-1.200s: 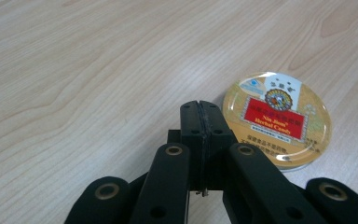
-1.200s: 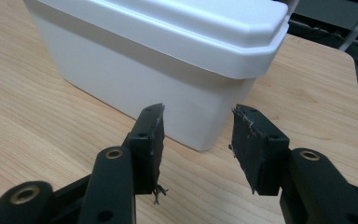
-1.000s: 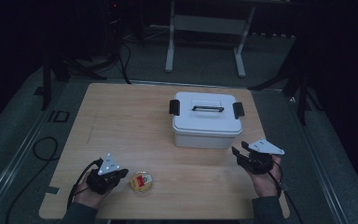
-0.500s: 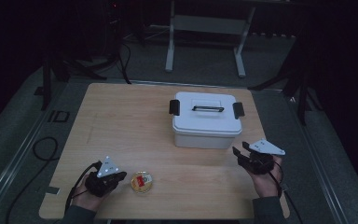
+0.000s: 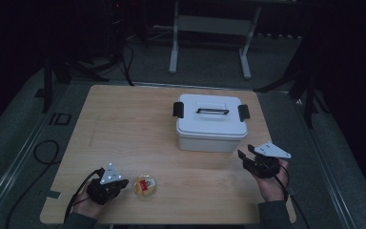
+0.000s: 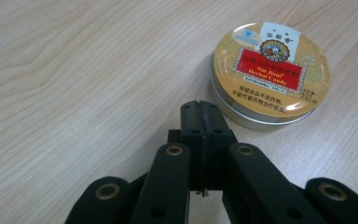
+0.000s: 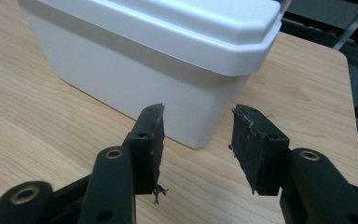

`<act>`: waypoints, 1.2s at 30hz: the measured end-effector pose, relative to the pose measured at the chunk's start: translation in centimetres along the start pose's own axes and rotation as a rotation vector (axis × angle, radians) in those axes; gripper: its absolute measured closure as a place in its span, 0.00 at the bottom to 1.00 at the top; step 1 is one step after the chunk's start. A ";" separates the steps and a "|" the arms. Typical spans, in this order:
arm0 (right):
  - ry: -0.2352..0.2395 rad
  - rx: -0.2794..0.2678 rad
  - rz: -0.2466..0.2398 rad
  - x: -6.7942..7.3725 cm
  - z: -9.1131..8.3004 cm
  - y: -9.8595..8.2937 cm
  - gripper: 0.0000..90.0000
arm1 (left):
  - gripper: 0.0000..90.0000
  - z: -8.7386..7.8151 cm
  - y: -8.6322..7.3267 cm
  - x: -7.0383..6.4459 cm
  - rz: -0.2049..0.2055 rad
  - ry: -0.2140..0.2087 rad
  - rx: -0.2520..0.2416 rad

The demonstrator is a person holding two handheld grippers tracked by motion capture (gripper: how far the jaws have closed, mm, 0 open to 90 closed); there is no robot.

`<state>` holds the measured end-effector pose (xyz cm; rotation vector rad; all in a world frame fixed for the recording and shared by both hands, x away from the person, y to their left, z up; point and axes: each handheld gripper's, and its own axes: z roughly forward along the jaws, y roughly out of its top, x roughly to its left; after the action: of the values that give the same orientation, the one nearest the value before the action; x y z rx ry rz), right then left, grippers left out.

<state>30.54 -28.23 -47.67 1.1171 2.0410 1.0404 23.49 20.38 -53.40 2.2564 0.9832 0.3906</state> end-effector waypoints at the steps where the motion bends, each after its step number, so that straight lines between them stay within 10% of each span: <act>1: 0.000 0.000 0.000 0.0 0.0 0.0 0.59 | 1.00 0.1 0.1 0.0 -0.002 -0.004 0.001; 36: -0.050 -0.011 0.020 -2.2 -0.5 0.8 0.59 | 1.00 3.3 2.3 -2.6 0.115 -0.139 0.039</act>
<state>31.55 -30.01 -46.44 1.1492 1.9866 1.0219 24.58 15.84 -54.41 2.3477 0.7985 0.2614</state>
